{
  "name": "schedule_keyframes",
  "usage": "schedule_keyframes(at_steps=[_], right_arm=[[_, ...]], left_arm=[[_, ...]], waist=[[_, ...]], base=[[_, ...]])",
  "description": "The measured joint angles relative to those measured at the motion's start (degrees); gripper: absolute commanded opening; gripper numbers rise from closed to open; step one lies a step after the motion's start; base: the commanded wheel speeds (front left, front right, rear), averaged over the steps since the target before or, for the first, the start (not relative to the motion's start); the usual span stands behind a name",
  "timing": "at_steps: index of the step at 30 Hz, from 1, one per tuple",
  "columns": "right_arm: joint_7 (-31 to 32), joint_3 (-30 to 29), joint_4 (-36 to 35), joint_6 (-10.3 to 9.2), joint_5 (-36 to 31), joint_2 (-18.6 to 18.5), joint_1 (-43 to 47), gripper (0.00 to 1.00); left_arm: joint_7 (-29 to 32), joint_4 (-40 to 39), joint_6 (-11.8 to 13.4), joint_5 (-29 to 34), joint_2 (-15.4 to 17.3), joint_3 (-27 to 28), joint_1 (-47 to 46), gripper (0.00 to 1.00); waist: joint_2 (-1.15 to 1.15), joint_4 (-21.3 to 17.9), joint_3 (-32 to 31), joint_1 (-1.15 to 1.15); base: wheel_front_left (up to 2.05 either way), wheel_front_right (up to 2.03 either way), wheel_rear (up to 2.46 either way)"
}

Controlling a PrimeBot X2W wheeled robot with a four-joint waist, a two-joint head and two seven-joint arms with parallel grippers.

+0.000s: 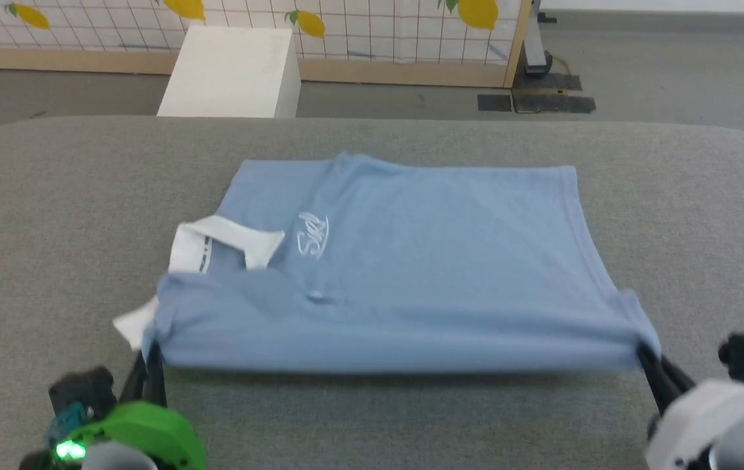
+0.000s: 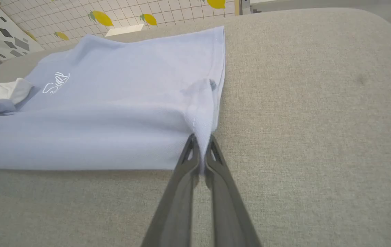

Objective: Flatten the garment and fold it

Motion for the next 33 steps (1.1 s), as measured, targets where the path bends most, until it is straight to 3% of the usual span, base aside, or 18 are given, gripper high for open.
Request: schedule_keyframes(at_steps=[8,13,17,18,19,20,25,30,33], right_arm=[[10.5,-3.2,-0.6,0.03,1.3,0.1,12.2,0.0],[10.4,-3.2,4.9,0.02,1.2,0.1,12.4,0.0],[6.8,-2.2,10.0,0.02,1.8,0.0,11.7,0.0],[5.8,-2.1,10.8,0.02,1.9,0.0,11.5,0.16],[4.8,-1.7,11.7,0.02,2.4,-0.1,11.2,0.27],[3.6,-1.3,12.3,0.02,2.6,-0.1,11.1,1.0],[-3.4,0.5,12.8,0.01,3.3,0.0,9.4,1.0],[-14.8,1.9,10.0,-0.01,1.6,0.0,6.8,1.0],[-21.7,2.7,8.6,-0.01,0.3,-0.1,4.8,1.0]], left_arm=[[8.2,-2.7,0.8,-1.5,1.3,-2.6,9.6,0.0],[9.8,-0.2,-0.7,-2.7,1.5,-4.3,10.0,0.0],[10.5,2.4,-2.1,-3.4,1.5,-4.8,9.5,0.0],[10.7,2.9,-2.1,-3.6,1.4,-4.8,9.3,0.0],[10.8,3.4,-2.2,-4.0,1.3,-4.7,9.1,0.45],[11.0,3.8,-2.5,-4.3,1.3,-4.6,8.9,1.0],[11.8,2.9,-4.4,-6.1,1.7,-4.3,7.8,1.0],[7.5,-1.1,-7.3,-2.3,6.4,-3.7,1.9,1.0],[3.9,-2.1,-10.2,2.0,9.5,-4.4,-4.2,1.0]], waist=[[0.0,0.7,-0.7,0.0],[0.0,0.8,-0.6,0.0],[0.0,0.6,-0.8,0.0],[0.0,0.6,-0.8,0.0],[0.0,0.5,-0.9,0.0],[0.0,0.4,-0.9,0.0],[0.0,0.0,-1.3,0.0],[0.0,-0.7,-1.1,0.0],[0.0,-1.4,-0.4,0.0]], base=[[0.0,0.0,0.0],[0.0,0.0,0.0],[0.0,0.0,0.0],[0.0,0.0,0.0],[0.0,0.0,0.0],[0.0,0.0,0.0],[0.0,0.0,0.0],[0.0,0.0,0.0],[0.0,0.0,0.0]])
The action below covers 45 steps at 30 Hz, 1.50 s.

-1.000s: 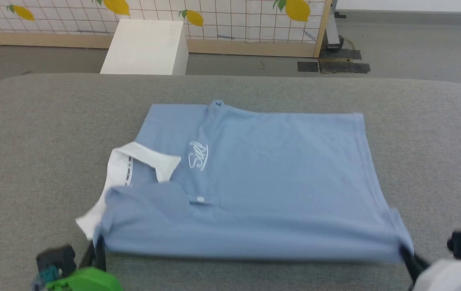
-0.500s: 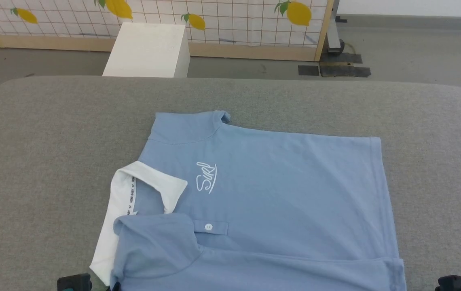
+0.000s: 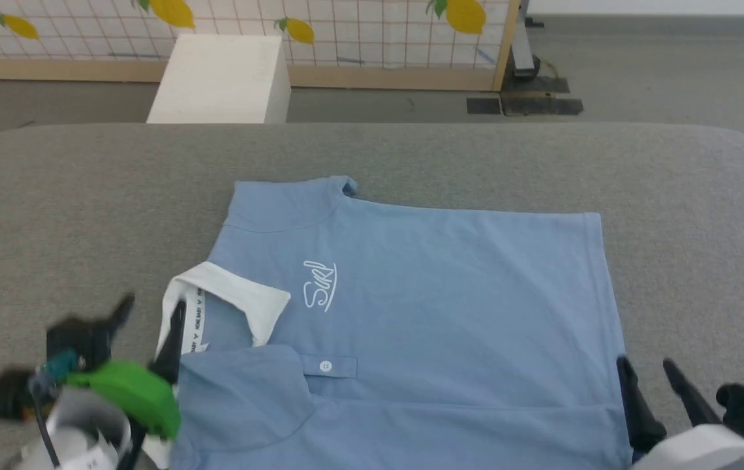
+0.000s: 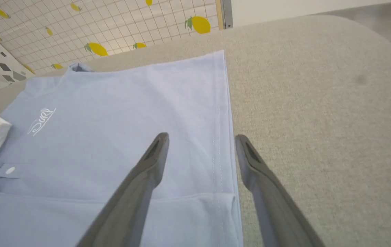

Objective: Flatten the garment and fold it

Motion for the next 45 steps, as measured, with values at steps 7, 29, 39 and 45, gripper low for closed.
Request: schedule_keyframes(at_steps=[7,29,39,45], right_arm=[[-8.9,2.6,-2.3,0.0,-3.5,0.0,-6.0,1.0],[-11.7,6.5,-2.2,0.0,-2.6,0.0,-16.9,1.0],[-5.2,7.4,-0.5,0.0,-7.3,0.0,-25.4,1.0],[3.5,10.2,6.9,0.0,-8.7,-0.7,-38.7,1.0]], left_arm=[[-0.8,4.0,-7.5,1.6,1.6,-1.5,-17.6,1.0],[37.8,26.5,-10.0,-6.3,4.7,-7.4,-46.7,1.0],[42.5,23.1,-8.5,-6.7,6.2,-8.2,-47.0,0.0],[42.9,21.0,-8.6,-8.1,6.3,-8.3,-47.0,0.0]], waist=[[0.0,-1.8,4.2,0.0],[0.0,-10.7,21.2,0.01],[0.0,-11.7,22.1,0.01],[0.0,-11.2,22.9,0.01]], base=[[0.0,0.0,0.0],[0.0,0.0,0.0],[0.0,0.0,0.0],[0.0,0.0,0.0]])
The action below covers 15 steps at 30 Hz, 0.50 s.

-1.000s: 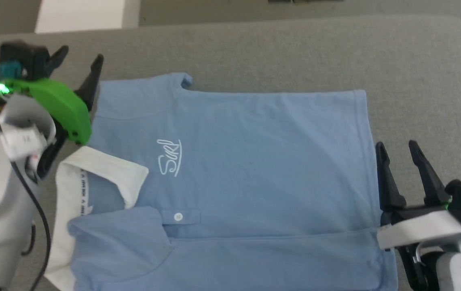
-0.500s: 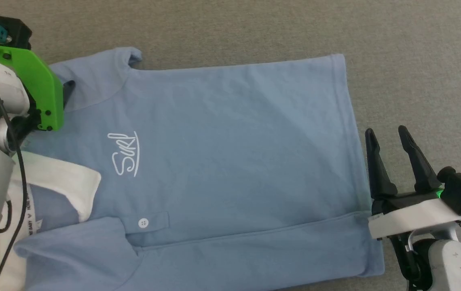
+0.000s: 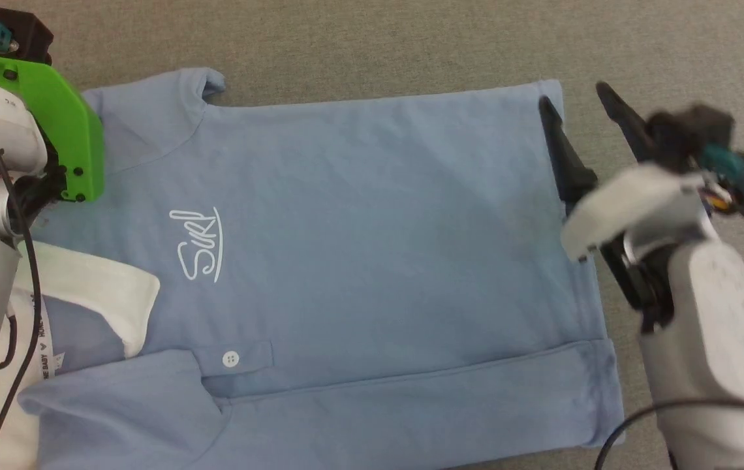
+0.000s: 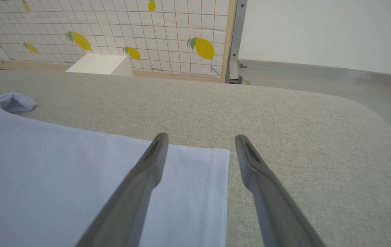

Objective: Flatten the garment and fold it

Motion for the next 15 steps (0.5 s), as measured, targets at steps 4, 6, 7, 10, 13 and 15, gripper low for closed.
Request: schedule_keyframes(at_steps=[4,6,7,10,13,15], right_arm=[[9.3,0.1,10.1,0.01,0.4,-1.2,-9.0,1.0],[13.5,-0.9,14.2,0.01,0.5,-1.2,-12.5,1.0],[15.7,-1.8,16.3,0.01,0.7,-1.1,-14.3,1.0],[22.0,-3.4,21.2,0.0,0.7,-0.9,-18.8,1.0],[27.9,-4.0,24.3,0.0,0.2,-0.7,-22.0,1.0],[31.8,-4.1,25.8,0.0,-0.4,-0.5,-23.5,1.0]], left_arm=[[0.0,-1.2,0.0,-0.1,0.0,-0.1,-0.1,0.0],[0.0,-1.7,0.0,-0.1,-0.1,-0.2,-0.2,0.0],[0.0,-1.9,0.0,-0.1,-0.2,-0.4,-0.3,0.0],[0.0,-2.1,-0.1,-0.1,-0.5,-0.6,-0.9,0.0],[-0.5,-2.4,-0.2,-0.1,-0.8,-0.9,-1.2,0.0],[-0.6,-2.4,-0.5,-0.1,-0.9,-1.0,-1.5,0.0]], waist=[[0.0,0.7,0.8,0.0],[0.0,1.1,1.1,0.0],[0.0,1.3,1.2,0.0],[0.0,2.0,1.6,0.0],[0.0,2.7,2.0,0.0],[0.0,3.0,2.2,0.0]], base=[[0.0,0.0,0.0],[0.0,0.0,0.0],[0.0,0.0,0.0],[0.0,0.0,0.0],[0.0,0.0,0.0],[0.0,0.0,0.0]])
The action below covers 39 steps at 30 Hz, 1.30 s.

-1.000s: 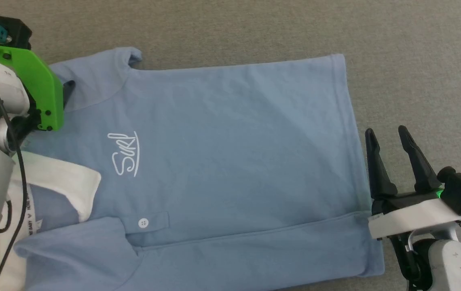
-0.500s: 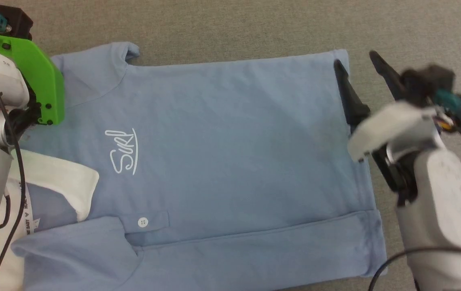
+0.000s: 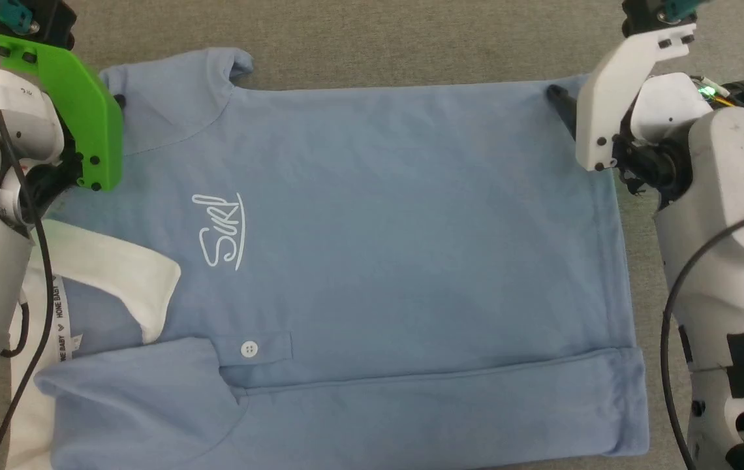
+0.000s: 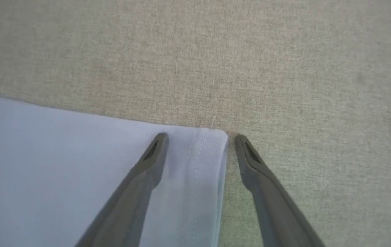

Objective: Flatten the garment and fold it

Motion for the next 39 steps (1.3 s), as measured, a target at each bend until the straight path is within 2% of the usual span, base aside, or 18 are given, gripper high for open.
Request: schedule_keyframes(at_steps=[2,4,5,8,13,18,24,29,34,39], right_arm=[[4.0,-0.3,1.0,0.01,-1.0,0.0,-1.0,0.44],[7.3,-0.4,0.9,0.01,-2.3,-0.1,-1.8,0.11],[7.8,-0.4,0.7,0.01,-2.5,-0.1,-1.8,0.0],[6.5,0.4,-1.1,0.01,-2.5,-0.1,-0.9,0.0],[-6.5,3.1,-7.0,0.01,0.0,-1.5,5.3,0.0],[-17.2,5.5,-12.5,0.01,3.8,-3.5,14.5,0.0],[-25.4,6.5,-18.2,0.01,7.6,-6.6,25.9,0.0],[-26.1,5.0,-20.7,0.01,9.1,-7.7,34.0,0.0],[-21.2,2.0,-23.7,0.01,10.1,-8.3,42.1,0.0],[-15.2,-1.3,-26.9,0.01,10.2,-7.6,49.1,0.0]], left_arm=[[-0.3,0.0,-0.1,-0.2,-0.2,-0.1,-0.1,0.0],[-1.0,0.2,-0.2,-0.5,-0.5,-0.1,-0.1,0.0],[-1.6,0.3,-0.3,-0.5,-0.6,-0.1,-0.1,0.0],[-5.2,0.5,-0.5,-0.4,-0.9,-0.1,0.2,0.0],[-16.3,0.0,-0.9,0.4,-1.7,0.5,4.0,0.0],[-25.8,-2.6,-0.9,0.6,-1.8,1.8,12.0,0.0],[-32.8,-8.9,1.1,-1.0,-1.5,3.6,25.4,0.0],[-35.7,-13.7,2.3,-3.0,-1.2,4.4,36.0,0.0],[-36.0,-16.2,3.6,-4.9,-1.0,4.3,44.1,0.0],[-35.9,-16.8,3.6,-6.8,-1.5,3.4,48.7,0.0]], waist=[[0.0,0.3,0.1,0.0],[0.0,0.6,0.1,0.0],[0.0,0.6,0.0,0.0],[0.0,0.8,-0.8,0.0],[0.0,1.2,-3.5,0.0],[0.0,1.6,-7.6,0.0],[0.0,2.3,-13.2,-0.01],[0.0,3.1,-17.0,-0.01],[0.0,4.7,-19.5,-0.01],[0.0,6.6,-20.5,-0.01]], base=[[0.0,0.0,0.0],[0.0,0.0,0.0],[0.0,0.0,0.0],[0.0,0.0,0.0],[0.0,0.0,0.0],[0.0,0.0,0.0],[0.0,0.0,0.0],[0.0,0.0,0.0],[0.0,0.0,0.0],[0.0,0.0,0.0]])
